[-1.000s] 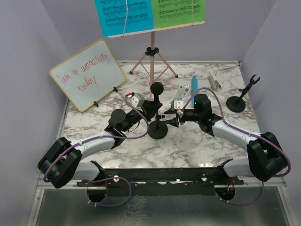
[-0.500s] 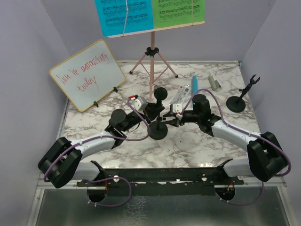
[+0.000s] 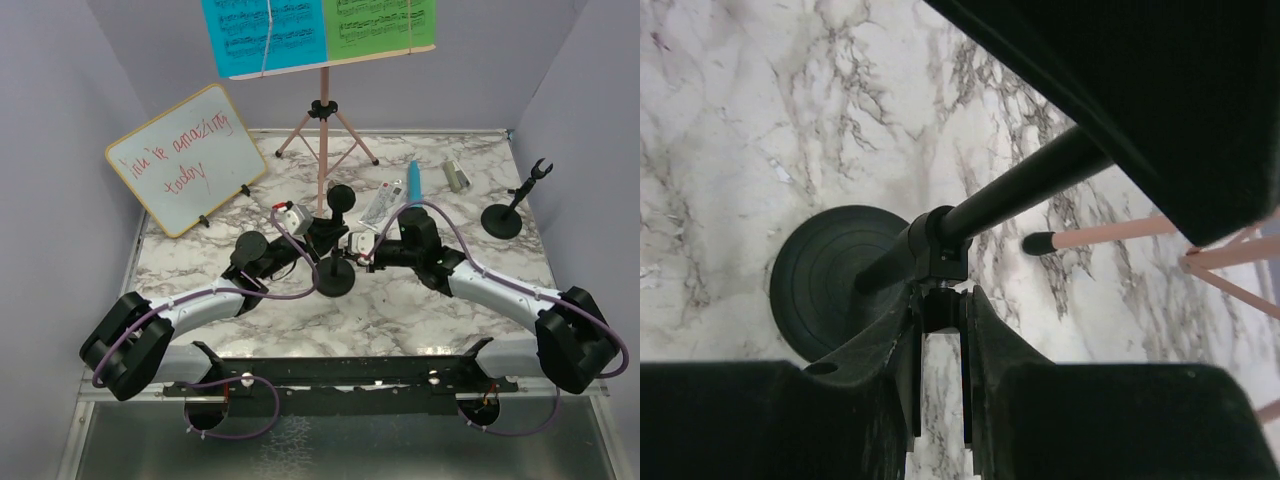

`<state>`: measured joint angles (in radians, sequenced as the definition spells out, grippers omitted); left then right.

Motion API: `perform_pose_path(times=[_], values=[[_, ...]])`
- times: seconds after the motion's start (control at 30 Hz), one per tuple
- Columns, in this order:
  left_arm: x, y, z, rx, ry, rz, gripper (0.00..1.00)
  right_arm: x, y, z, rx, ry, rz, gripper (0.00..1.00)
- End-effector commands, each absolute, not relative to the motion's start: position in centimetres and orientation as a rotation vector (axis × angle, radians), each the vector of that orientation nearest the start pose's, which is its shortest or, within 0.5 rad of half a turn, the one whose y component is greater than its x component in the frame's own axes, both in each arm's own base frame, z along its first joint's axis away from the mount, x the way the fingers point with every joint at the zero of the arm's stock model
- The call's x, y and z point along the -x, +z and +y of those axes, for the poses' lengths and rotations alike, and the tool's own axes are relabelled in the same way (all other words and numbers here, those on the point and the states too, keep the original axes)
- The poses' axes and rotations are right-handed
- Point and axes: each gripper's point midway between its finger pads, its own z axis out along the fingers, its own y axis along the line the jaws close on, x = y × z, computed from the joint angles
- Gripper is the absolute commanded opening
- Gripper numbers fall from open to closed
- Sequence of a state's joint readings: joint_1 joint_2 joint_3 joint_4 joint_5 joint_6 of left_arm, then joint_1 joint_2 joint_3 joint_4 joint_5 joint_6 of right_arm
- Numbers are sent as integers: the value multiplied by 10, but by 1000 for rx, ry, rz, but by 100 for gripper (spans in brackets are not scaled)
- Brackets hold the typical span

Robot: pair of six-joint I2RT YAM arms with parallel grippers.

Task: Pack up the instrument practice props
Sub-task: Unscrew the knob on the microphone stand.

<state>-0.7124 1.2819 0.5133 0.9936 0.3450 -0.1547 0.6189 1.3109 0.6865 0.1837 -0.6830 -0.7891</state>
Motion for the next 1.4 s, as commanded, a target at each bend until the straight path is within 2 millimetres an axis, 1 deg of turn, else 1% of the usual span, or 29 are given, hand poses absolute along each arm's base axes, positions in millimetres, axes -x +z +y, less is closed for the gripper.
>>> perform_pose_path(times=[0.0,0.13,0.27,0.4,0.57,0.63,0.67,0.7,0.9,1.03,1.1,1.2,1.27,1.37], values=[[-253,233,-320,-728,-996,1339,0,-249,120,294,1700,377,1194,1],[-256,232,-318,-716,-985,1350,0,-248,106,294,1768,135,1148,0],[-256,232,-316,-705,-980,1358,0,-242,107,301,1781,-78,992,0],[-256,231,-313,-682,-976,1372,0,-242,106,300,1817,-324,874,0],[-260,227,-309,-638,-967,1406,0,-243,99,298,1877,-625,702,1],[-260,225,-308,-625,-964,1420,0,-244,97,299,1878,-723,658,1],[-261,225,-307,-617,-962,1427,0,-244,100,302,1852,-753,631,0],[-261,225,-306,-612,-960,1431,0,-243,96,302,1855,-782,599,0],[-262,223,-305,-598,-963,1461,0,-237,91,311,1808,-867,517,0],[-264,220,-304,-590,-949,1477,0,-230,93,319,1752,-858,502,0],[-266,219,-303,-583,-940,1483,0,-228,95,321,1717,-839,521,1],[-266,219,-301,-574,-930,1490,8,-226,95,323,1680,-798,560,5],[-267,220,-298,-569,-917,1490,3,-225,96,322,1657,-769,594,9],[-269,221,-295,-561,-892,1491,2,-226,101,321,1611,-708,668,18]])
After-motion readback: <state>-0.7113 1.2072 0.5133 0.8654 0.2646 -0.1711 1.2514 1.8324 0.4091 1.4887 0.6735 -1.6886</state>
